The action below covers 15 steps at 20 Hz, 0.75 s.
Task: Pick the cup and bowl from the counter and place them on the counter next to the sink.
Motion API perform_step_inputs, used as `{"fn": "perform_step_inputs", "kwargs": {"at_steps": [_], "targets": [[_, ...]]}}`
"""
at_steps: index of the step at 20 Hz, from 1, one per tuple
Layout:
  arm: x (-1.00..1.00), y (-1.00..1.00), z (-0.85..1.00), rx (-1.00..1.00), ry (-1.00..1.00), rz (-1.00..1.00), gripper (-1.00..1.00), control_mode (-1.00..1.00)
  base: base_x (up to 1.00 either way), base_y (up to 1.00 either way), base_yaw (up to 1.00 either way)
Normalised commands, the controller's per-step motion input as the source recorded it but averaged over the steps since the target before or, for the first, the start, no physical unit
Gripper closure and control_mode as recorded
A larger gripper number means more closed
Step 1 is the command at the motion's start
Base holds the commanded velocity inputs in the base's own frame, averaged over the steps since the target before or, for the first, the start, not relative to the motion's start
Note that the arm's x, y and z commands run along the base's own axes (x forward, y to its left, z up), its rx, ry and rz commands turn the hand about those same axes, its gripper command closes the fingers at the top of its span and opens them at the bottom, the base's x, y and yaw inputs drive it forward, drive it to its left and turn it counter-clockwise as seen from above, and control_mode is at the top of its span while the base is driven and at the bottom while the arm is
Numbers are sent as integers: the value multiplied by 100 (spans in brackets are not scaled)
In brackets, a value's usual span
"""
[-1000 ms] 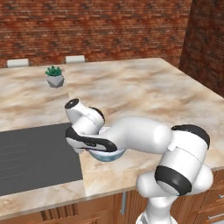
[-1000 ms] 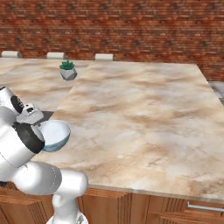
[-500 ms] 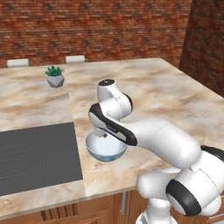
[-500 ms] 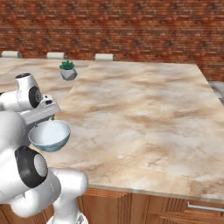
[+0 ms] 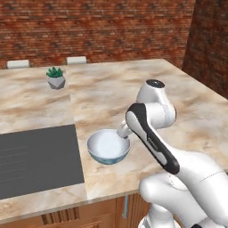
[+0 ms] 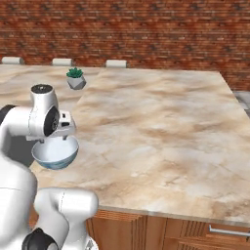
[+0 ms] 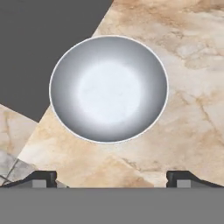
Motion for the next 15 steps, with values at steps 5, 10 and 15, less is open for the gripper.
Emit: {"fn": "perform_step_inputs", "kwargs": {"at_steps": [5, 10, 15], "targets": [[-73, -32, 38, 18, -15, -17, -100, -100, 0, 0, 0], [-56, -31, 10, 11, -12, -22, -100, -100, 0, 0, 0], [-46, -24, 0, 5, -10, -31, -100, -100, 0, 0, 0]]}}
